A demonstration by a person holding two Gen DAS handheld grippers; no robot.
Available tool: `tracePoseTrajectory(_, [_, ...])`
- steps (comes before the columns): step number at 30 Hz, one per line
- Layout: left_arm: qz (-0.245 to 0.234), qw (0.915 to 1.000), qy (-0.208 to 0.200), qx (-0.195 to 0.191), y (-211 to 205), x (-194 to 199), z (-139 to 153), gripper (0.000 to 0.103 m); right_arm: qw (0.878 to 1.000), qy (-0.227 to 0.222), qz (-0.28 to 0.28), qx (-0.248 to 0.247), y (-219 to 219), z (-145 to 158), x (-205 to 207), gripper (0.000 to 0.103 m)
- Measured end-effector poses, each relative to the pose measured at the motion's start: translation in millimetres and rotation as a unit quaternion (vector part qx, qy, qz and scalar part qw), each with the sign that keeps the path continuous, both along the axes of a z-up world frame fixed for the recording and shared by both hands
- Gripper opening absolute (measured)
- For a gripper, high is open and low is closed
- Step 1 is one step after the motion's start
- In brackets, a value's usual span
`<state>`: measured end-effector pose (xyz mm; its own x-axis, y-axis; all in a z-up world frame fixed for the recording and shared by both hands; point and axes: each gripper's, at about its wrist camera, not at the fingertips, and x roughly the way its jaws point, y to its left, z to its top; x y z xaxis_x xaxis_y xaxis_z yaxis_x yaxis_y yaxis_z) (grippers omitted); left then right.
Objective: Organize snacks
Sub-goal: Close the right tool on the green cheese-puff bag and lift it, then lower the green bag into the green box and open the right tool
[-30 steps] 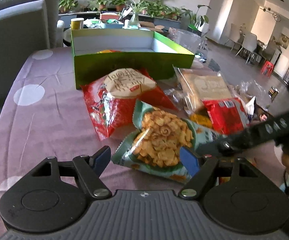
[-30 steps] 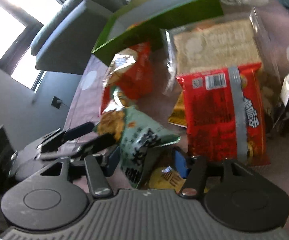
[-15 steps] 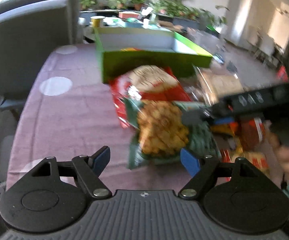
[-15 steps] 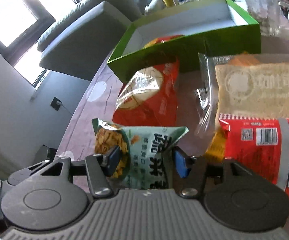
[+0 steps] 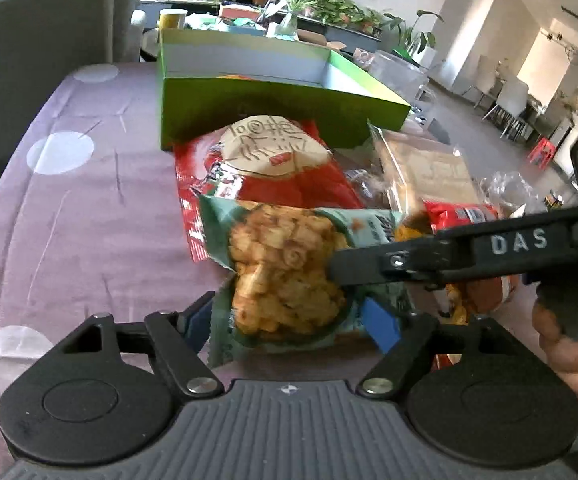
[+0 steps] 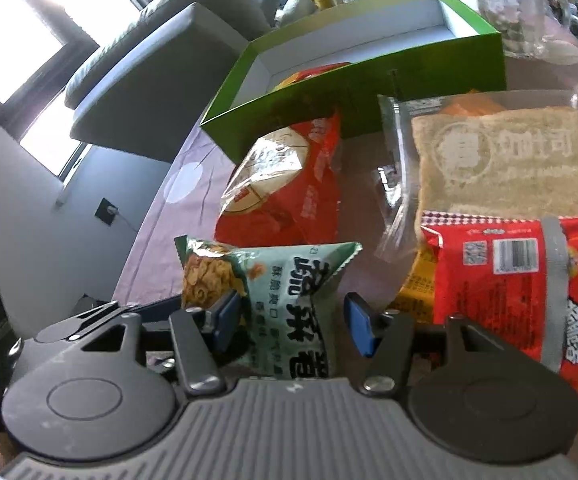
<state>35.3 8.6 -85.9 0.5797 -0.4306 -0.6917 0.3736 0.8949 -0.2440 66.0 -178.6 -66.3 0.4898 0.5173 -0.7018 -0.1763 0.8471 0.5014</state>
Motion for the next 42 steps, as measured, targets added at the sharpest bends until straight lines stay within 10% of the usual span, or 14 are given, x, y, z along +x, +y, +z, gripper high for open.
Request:
tracePoseTrajectory(13, [0.001, 0.9966, -0.081, 0.016, -10.3, -19.3, 47.6, 0.071, 0.998, -0.060, 0.014, 0.011, -2.2, 35.6, -15.1, 0.054])
tracePoseTrajectory(28, [0.022, 0.9901, -0.136, 0.026, -34.0, 58.7, 88.0, 0.072, 0.989, -0.146, -0.017, 0.019, -15.8, 71.1, 45.5, 0.054])
tracePoseTrajectory(42, [0.045, 0.9875, -0.138, 0.062, -45.3, 140.2, 85.1, 0.072, 0.990, -0.138, -0.033, 0.025, -17.1, 69.7, 124.7, 0.054])
